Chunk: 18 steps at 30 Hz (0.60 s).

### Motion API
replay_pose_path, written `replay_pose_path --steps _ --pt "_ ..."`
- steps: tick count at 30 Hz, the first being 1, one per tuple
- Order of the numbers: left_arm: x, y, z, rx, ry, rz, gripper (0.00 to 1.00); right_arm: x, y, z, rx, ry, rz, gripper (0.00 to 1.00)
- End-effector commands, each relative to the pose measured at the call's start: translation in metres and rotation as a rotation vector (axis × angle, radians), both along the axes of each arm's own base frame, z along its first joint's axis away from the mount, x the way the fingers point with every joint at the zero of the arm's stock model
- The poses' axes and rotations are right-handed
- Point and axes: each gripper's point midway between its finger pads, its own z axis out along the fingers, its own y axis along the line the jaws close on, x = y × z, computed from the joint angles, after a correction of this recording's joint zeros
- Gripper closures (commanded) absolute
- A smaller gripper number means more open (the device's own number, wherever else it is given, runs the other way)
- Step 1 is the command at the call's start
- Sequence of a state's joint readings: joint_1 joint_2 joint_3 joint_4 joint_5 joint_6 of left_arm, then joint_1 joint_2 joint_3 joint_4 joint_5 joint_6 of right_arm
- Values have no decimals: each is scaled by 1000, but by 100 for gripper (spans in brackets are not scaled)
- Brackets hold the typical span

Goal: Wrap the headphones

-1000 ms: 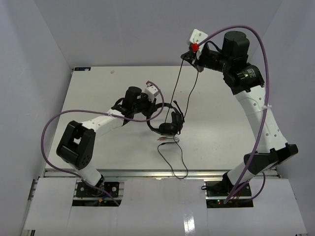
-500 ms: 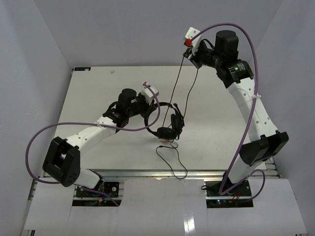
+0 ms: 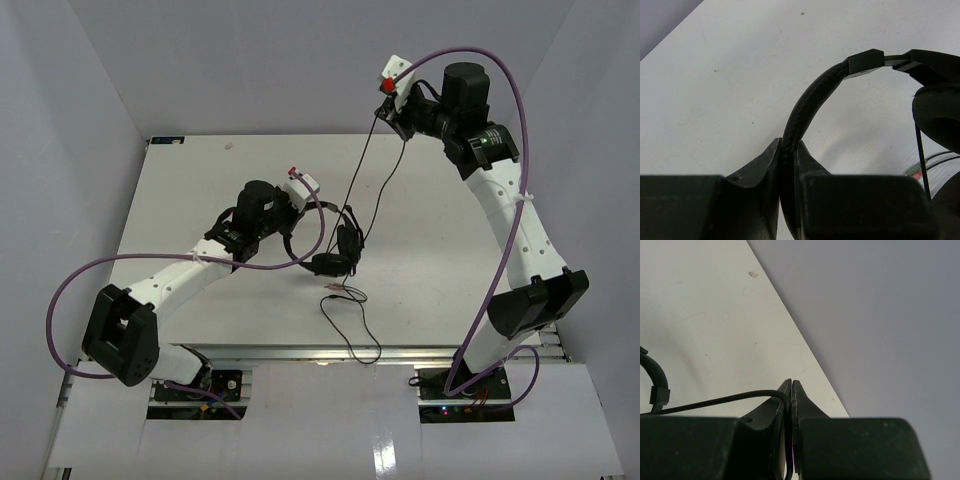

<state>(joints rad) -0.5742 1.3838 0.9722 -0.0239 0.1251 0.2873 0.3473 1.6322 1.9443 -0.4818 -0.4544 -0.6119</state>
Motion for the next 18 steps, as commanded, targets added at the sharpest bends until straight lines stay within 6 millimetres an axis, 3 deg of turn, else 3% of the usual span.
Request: replay_pose_path --steps 1,6,12,18 --pt "-5 2 17 33 -68 -5 100 -19 -11 70 80 -161 -8 92" --pt "0 8 17 74 -93 37 100 -30 -9 70 79 -145 22 92" --pt "11 18 20 95 -118 117 100 -54 2 81 172 -88 106 92" --pt "14 22 22 104 -134 144 100 -65 4 91 214 -73 117 92"
